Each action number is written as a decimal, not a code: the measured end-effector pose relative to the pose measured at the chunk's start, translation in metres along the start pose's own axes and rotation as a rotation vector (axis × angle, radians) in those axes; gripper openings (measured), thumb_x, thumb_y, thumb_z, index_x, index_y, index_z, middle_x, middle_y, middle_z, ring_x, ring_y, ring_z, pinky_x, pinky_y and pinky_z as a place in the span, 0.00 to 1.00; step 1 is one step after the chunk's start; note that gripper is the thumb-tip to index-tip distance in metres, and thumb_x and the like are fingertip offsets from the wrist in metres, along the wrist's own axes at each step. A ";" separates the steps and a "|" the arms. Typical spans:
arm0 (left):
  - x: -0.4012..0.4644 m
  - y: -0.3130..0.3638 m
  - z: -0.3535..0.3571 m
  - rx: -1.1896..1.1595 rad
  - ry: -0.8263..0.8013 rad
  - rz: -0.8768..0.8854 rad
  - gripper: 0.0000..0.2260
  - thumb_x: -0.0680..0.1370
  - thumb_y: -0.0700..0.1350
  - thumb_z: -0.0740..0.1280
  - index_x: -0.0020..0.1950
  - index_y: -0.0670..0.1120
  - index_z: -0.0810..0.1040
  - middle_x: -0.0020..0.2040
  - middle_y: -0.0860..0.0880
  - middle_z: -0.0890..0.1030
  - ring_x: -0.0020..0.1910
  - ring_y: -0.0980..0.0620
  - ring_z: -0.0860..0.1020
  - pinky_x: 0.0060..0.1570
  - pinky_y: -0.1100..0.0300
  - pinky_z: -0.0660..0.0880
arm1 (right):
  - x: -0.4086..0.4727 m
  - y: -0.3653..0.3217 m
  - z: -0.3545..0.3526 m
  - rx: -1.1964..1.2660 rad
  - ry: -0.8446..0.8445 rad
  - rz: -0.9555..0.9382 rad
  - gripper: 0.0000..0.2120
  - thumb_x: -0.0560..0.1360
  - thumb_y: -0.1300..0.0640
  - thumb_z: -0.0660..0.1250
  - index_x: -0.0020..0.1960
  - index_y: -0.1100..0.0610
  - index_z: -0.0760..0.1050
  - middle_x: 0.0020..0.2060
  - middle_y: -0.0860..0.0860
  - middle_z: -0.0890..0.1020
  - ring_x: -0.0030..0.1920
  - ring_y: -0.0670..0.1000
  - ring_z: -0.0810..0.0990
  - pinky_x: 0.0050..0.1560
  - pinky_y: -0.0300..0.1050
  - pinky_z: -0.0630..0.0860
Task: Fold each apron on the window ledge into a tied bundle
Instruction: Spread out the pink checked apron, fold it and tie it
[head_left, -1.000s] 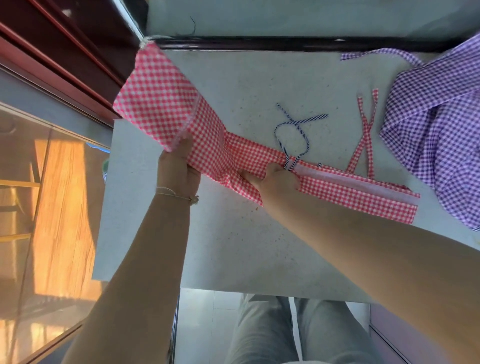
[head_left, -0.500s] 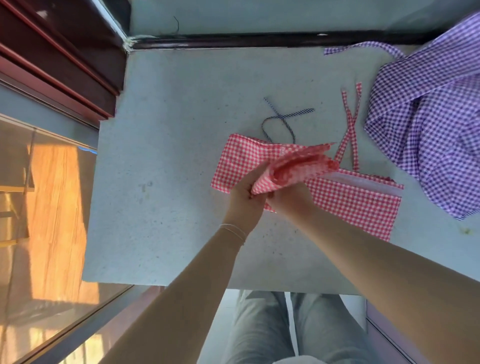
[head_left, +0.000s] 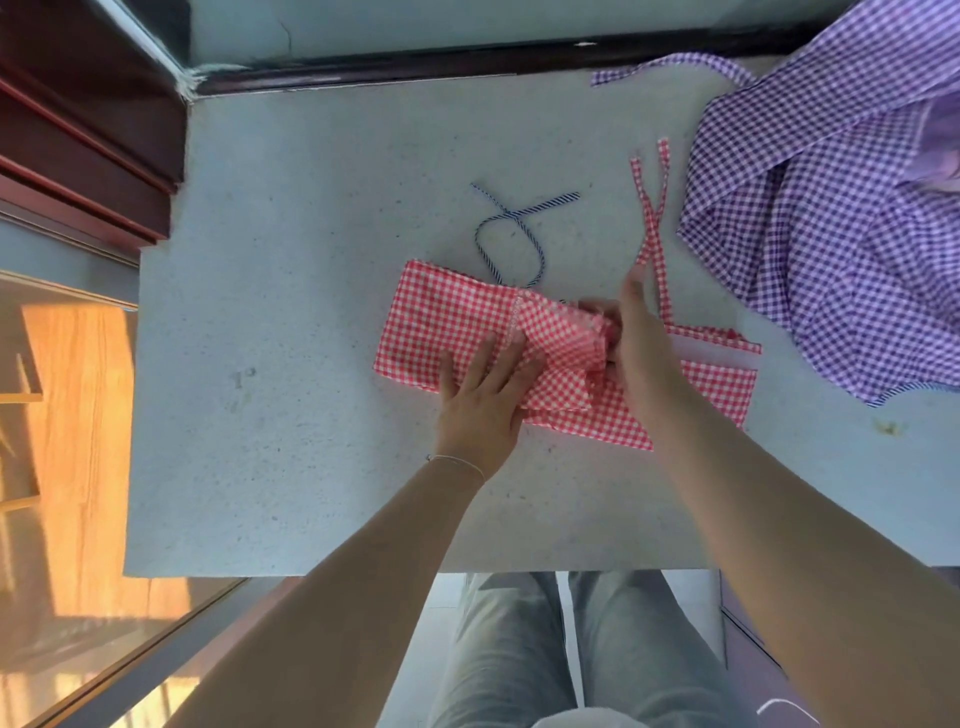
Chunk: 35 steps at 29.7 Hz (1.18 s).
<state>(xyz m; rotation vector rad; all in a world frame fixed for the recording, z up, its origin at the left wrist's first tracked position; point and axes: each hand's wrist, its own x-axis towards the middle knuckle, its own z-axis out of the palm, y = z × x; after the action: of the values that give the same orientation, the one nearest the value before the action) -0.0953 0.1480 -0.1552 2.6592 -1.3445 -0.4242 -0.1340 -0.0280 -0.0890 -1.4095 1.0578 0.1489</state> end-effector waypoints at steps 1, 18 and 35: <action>0.001 -0.001 0.003 0.033 0.003 0.020 0.25 0.78 0.58 0.51 0.75 0.56 0.58 0.76 0.50 0.62 0.75 0.41 0.58 0.67 0.30 0.49 | -0.004 0.001 -0.004 -0.149 0.000 -0.080 0.35 0.73 0.30 0.55 0.59 0.60 0.76 0.52 0.57 0.82 0.53 0.57 0.81 0.58 0.52 0.77; -0.001 -0.002 0.008 0.116 0.184 0.287 0.20 0.77 0.57 0.57 0.66 0.53 0.76 0.66 0.50 0.77 0.69 0.43 0.71 0.67 0.33 0.60 | 0.023 0.029 -0.025 -0.702 0.090 -0.215 0.21 0.80 0.43 0.58 0.64 0.58 0.71 0.56 0.53 0.80 0.56 0.55 0.79 0.54 0.46 0.73; -0.006 0.024 0.028 0.155 0.137 0.195 0.29 0.76 0.55 0.65 0.75 0.56 0.60 0.77 0.49 0.61 0.76 0.41 0.56 0.72 0.37 0.56 | 0.040 0.013 -0.047 -0.596 -0.129 -0.112 0.21 0.79 0.44 0.62 0.57 0.62 0.77 0.53 0.58 0.81 0.52 0.56 0.79 0.56 0.51 0.75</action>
<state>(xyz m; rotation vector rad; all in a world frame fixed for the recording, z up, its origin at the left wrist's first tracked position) -0.1255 0.1389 -0.1755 2.5844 -1.6324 -0.1179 -0.1437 -0.0842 -0.1157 -1.9591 0.8560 0.4980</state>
